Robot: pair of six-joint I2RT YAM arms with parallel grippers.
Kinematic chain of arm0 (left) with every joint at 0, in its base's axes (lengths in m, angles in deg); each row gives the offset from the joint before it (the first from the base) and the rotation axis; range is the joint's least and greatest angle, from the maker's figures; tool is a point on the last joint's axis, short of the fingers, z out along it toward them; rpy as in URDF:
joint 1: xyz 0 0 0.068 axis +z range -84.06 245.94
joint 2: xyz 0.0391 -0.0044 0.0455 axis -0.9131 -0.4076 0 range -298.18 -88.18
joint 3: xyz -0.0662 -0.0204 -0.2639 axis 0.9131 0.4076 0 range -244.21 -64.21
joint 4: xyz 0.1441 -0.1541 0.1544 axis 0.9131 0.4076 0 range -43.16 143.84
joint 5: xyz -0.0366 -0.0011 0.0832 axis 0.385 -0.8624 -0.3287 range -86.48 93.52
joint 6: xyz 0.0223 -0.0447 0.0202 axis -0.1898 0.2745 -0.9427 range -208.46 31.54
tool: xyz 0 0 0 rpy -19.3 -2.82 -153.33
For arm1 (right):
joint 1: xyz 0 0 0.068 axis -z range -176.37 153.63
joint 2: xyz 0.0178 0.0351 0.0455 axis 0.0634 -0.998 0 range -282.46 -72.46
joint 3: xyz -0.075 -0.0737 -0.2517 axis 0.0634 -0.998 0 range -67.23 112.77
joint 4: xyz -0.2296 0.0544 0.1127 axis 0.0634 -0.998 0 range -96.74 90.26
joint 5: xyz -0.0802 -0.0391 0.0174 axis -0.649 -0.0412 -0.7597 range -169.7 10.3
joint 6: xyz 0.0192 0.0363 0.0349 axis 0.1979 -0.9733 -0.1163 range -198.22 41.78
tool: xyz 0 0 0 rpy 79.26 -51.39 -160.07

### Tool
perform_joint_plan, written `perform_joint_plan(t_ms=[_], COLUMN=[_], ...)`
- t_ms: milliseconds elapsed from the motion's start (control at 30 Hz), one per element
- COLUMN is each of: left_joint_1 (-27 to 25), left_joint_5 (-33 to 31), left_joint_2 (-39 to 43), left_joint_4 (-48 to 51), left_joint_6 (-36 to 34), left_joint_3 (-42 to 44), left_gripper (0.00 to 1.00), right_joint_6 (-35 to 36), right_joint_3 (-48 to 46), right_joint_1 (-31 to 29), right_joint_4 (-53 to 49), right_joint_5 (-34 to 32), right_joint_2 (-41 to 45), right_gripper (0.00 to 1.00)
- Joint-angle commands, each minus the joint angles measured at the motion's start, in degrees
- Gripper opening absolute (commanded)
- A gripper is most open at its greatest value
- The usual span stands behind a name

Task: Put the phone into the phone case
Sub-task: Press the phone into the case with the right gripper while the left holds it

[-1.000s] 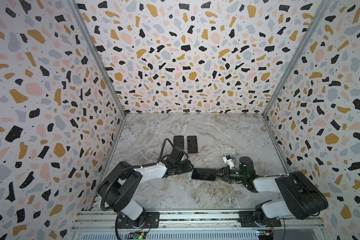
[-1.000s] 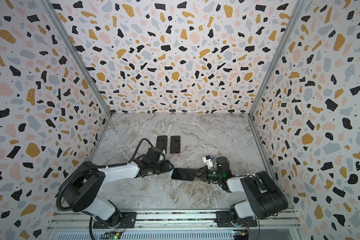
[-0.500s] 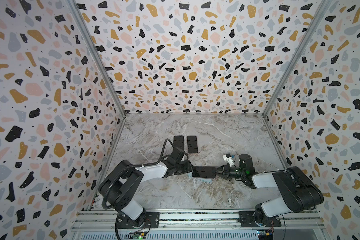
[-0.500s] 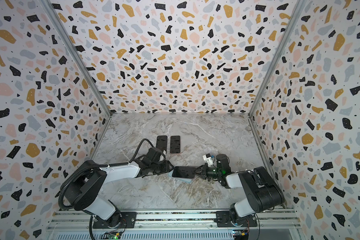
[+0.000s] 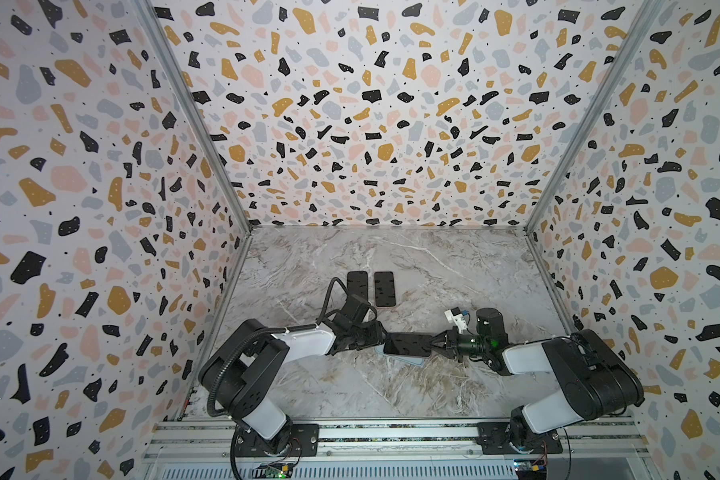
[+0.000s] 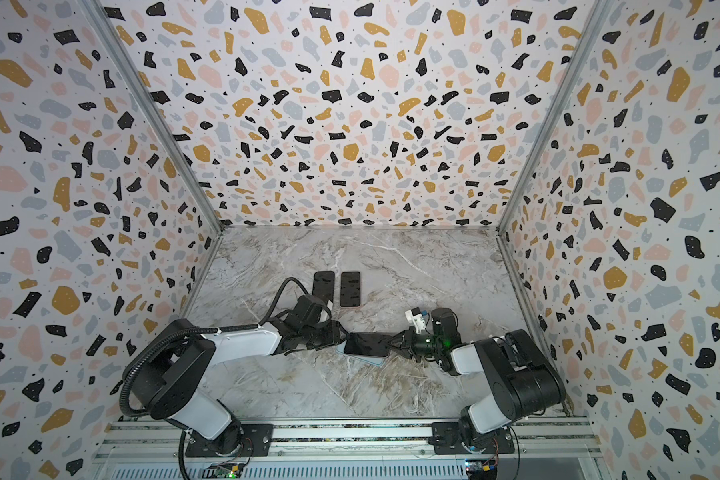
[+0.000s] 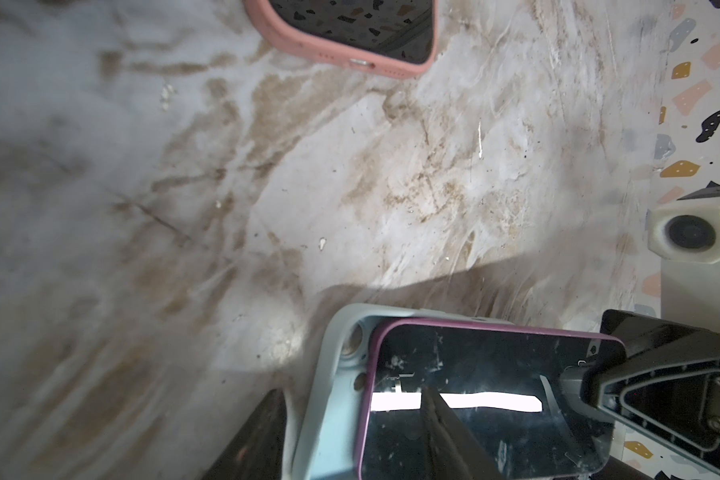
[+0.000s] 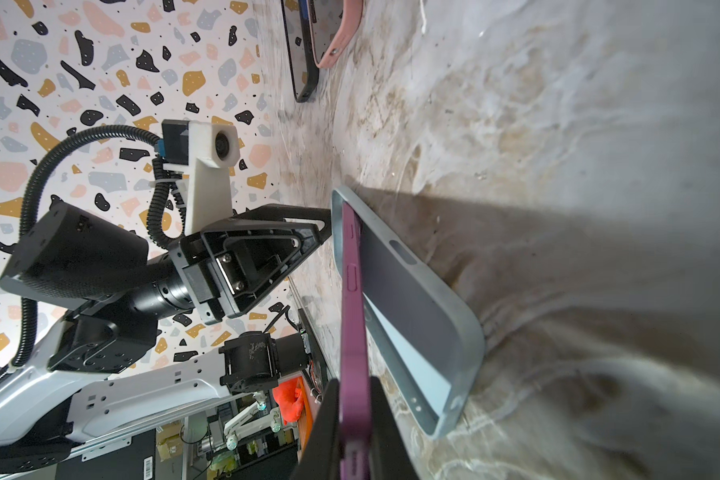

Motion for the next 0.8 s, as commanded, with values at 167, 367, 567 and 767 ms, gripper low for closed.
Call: perform_joint_plan(t_ms=[167,367,567,767], left_joint_1=[-0.49,-0.95,-1.21,-1.57], left_joint_5=[0.86,0.90,0.98,1.16], left_joint_2=[-0.46,-0.63,-0.55,-0.64], left_joint_4=[-2.35,-2.85,-3.44,-4.45], left_joint_6=[0.65,1.08,1.44,1.95], left_joint_3=[0.61,0.64,1.30,1.81], left_gripper=[0.53,0.53,0.53,0.53], right_joint_6=[-1.44,-2.17,-2.09,-2.16], right_joint_3=[-0.45,-0.30,0.06,0.42], right_joint_1=[-1.54,-2.20,-2.59,-2.77], right_joint_4=[3.98,4.71,3.10,2.59], right_joint_5=[-1.60,-1.86,-3.39,-4.51], right_joint_2=[-3.55,-5.20,-6.27,-6.42], right_gripper=[0.00,0.00,0.00,0.00])
